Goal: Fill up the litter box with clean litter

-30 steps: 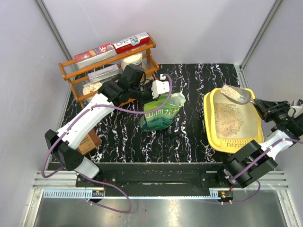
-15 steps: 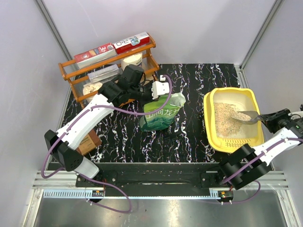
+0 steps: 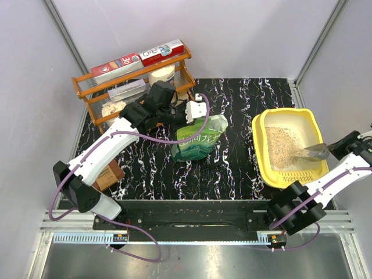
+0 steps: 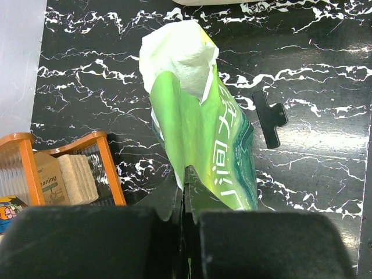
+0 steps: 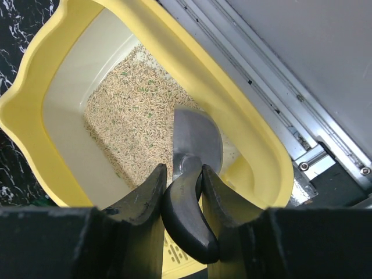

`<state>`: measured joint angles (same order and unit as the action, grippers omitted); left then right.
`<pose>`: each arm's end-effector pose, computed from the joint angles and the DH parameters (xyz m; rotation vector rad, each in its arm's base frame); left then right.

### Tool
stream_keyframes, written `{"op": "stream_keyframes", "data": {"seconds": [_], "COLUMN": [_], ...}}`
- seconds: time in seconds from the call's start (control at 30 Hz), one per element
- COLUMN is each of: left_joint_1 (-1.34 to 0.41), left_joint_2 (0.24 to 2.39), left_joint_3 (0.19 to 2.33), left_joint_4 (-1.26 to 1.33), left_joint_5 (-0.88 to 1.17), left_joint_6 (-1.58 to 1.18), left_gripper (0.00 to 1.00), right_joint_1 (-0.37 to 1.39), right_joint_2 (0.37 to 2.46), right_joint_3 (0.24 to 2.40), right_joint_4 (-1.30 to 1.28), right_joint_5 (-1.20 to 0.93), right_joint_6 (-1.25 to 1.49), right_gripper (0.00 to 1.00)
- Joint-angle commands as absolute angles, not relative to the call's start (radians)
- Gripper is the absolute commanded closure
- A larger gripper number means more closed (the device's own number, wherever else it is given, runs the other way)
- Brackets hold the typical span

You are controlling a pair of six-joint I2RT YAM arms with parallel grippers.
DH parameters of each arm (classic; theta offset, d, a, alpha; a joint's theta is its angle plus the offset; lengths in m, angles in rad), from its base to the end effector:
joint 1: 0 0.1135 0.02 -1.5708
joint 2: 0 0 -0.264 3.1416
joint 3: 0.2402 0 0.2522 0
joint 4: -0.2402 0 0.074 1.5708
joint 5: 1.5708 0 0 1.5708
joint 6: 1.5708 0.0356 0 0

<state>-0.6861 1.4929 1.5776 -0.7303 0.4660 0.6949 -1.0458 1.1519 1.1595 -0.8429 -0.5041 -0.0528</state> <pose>0.2398 -0.2170 0.3935 1.5782 1.5075 -0.5096 0.1290 -0.1884 0.3385 0.8820 2.1001 0.0419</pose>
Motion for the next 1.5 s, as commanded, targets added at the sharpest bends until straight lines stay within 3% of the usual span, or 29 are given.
{"op": "stream_keyframes", "data": {"seconds": [0.0, 0.43, 0.6, 0.77, 1.0, 1.47], "left_joint_1": [-0.690, -0.690, -0.690, -0.690, -0.690, -0.690], "left_joint_2": [1.427, 1.405, 1.396, 1.390, 1.376, 1.365], "left_joint_3": [1.595, 1.591, 1.577, 1.566, 1.555, 1.559], "left_joint_4": [-0.568, -0.568, -0.568, -0.574, -0.578, -0.578], "left_joint_5": [0.557, 0.523, 0.511, 0.503, 0.474, 0.428], "left_joint_6": [0.689, 0.655, 0.652, 0.643, 0.627, 0.594], "left_gripper": [1.00, 1.00, 1.00, 1.00, 1.00, 1.00], "right_joint_1": [-1.017, -0.908, -0.847, -0.613, -0.353, -0.103], "right_joint_2": [1.117, 1.138, 1.143, 1.121, 1.213, 1.379], "right_joint_3": [1.232, 1.310, 1.419, 1.431, 1.494, 1.568], "right_joint_4": [-0.808, -0.850, -0.858, -0.675, -0.695, -0.756], "right_joint_5": [-0.446, -0.515, -0.852, -1.075, -1.085, -0.980], "right_joint_6": [-0.112, -0.063, 0.101, 0.218, 0.126, -0.115], "right_gripper": [1.00, 1.00, 1.00, 1.00, 1.00, 1.00]}}
